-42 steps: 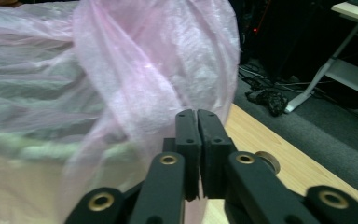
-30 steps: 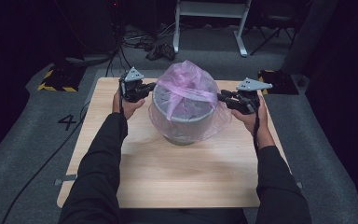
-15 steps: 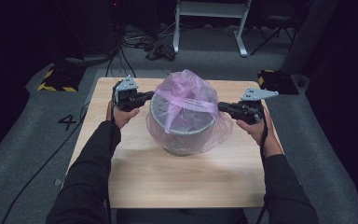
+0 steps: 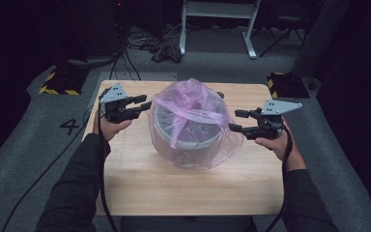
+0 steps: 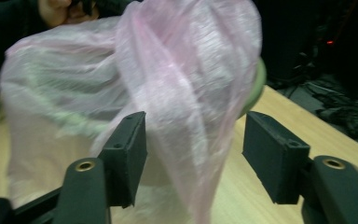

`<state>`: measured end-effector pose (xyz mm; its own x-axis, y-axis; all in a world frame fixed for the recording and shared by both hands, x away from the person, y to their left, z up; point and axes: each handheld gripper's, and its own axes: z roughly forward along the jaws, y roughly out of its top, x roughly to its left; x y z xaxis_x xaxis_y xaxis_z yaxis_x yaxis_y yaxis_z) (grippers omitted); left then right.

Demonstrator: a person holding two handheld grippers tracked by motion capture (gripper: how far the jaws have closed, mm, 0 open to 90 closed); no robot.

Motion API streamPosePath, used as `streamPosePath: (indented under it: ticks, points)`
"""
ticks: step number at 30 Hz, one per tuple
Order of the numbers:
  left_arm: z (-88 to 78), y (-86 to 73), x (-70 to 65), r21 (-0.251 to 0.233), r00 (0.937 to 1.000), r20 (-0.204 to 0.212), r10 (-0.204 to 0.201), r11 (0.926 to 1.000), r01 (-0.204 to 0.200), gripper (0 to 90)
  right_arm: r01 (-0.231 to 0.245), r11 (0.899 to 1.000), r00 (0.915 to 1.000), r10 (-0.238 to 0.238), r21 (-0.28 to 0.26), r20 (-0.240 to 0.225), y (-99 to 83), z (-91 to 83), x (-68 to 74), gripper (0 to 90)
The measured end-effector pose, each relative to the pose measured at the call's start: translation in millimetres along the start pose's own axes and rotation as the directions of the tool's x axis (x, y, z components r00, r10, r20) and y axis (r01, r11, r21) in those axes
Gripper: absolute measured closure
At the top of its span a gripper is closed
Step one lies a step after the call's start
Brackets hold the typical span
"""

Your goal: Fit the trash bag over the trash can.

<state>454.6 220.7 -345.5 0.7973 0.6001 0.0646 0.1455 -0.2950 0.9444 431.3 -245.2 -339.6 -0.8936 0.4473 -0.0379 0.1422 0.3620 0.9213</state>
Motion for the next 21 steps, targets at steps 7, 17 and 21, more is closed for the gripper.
streamPosePath:
  ticks: [7, 17, 21]
  points:
    - [11.0, 5.0, -2.3, 0.034, 1.0, 0.001, -0.004, 0.9994, 0.004, 34.1, 0.041, 0.995, 0.9992, -0.041, 0.09, -0.002, -2.5, 15.8, 5.9, 21.4]
    - [22.8, 9.9, -2.8, 0.059, 0.9979, 0.065, 0.006, 0.9982, -0.01, 58.0, 0.08, 0.991, 0.9965, -0.077, 0.107, -0.03, -2.8, 13.8, 2.5, 82.0]
    - [21.4, 13.9, -4.2, 0.066, 0.9969, 0.06, 0.051, 0.9963, -0.055, 74.2, 0.098, 0.992, 0.9951, -0.097, 0.082, -0.017, 1.5, 8.0, 5.2, 88.5]
